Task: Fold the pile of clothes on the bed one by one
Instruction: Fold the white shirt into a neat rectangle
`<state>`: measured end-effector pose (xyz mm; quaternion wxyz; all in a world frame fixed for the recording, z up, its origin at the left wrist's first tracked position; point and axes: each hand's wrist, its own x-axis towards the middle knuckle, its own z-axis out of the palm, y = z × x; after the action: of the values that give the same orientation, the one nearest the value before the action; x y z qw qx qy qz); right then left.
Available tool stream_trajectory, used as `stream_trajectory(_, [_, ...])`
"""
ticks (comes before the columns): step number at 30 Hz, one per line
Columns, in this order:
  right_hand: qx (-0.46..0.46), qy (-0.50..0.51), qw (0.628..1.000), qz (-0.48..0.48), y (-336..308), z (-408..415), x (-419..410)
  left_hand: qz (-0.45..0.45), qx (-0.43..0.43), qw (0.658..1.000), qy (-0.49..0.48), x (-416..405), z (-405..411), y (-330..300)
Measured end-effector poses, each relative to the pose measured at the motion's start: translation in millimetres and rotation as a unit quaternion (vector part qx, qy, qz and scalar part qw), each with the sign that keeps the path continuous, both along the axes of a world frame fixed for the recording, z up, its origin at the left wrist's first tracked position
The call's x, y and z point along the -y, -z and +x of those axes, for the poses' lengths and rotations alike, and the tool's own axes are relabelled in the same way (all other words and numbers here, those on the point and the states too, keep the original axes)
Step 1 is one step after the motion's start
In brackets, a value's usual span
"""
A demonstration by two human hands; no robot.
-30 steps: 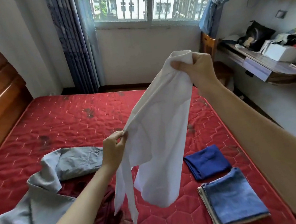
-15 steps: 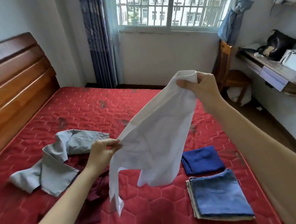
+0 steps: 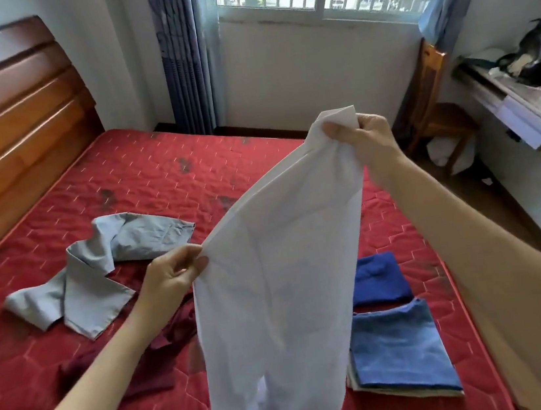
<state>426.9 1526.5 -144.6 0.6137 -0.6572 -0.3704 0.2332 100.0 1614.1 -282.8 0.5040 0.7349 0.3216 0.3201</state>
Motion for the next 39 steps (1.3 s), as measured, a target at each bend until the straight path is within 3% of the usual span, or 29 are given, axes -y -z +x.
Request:
stream_trajectory(4, [-0.026,-0.02,0.992,-0.125,119.7,48.9,-71.9,-0.039,-0.09,0.995,-0.034,-48.9,48.9,99.6])
stream_trajectory(8, [-0.027,-0.041,0.973,-0.224,272.7,107.2,-162.5,-0.04,-0.209,0.977,-0.009,-128.7,107.0,235.6])
stream_trajectory(13, [-0.048,-0.04,0.964,-0.257,454.9,172.0,-269.0,-0.034,-0.267,0.961,-0.066,-231.9,174.5,405.7])
stream_trajectory(17, [-0.046,-0.028,0.969,-0.242,538.8,206.2,-342.8,-0.05,-0.262,0.956,-0.122,-289.4,215.3,487.9])
stream_trajectory(23, [0.006,-0.072,0.949,-0.306,612.6,234.0,-432.7,-0.067,-0.291,0.947,-0.119,-307.8,243.3,536.3])
stream_trajectory(29, [0.166,0.021,0.929,-0.33,680.4,226.0,-442.9,-0.015,-0.259,0.95,-0.173,-298.6,242.7,549.5])
stream_trajectory(35, [0.167,0.012,0.926,-0.339,679.6,224.5,-441.3,0.015,-0.301,0.934,-0.194,-290.1,244.8,548.0])
stream_trajectory(39, [0.184,0.009,0.913,-0.364,670.5,217.0,-415.5,-0.021,-0.36,0.919,-0.159,-283.1,229.1,537.6])
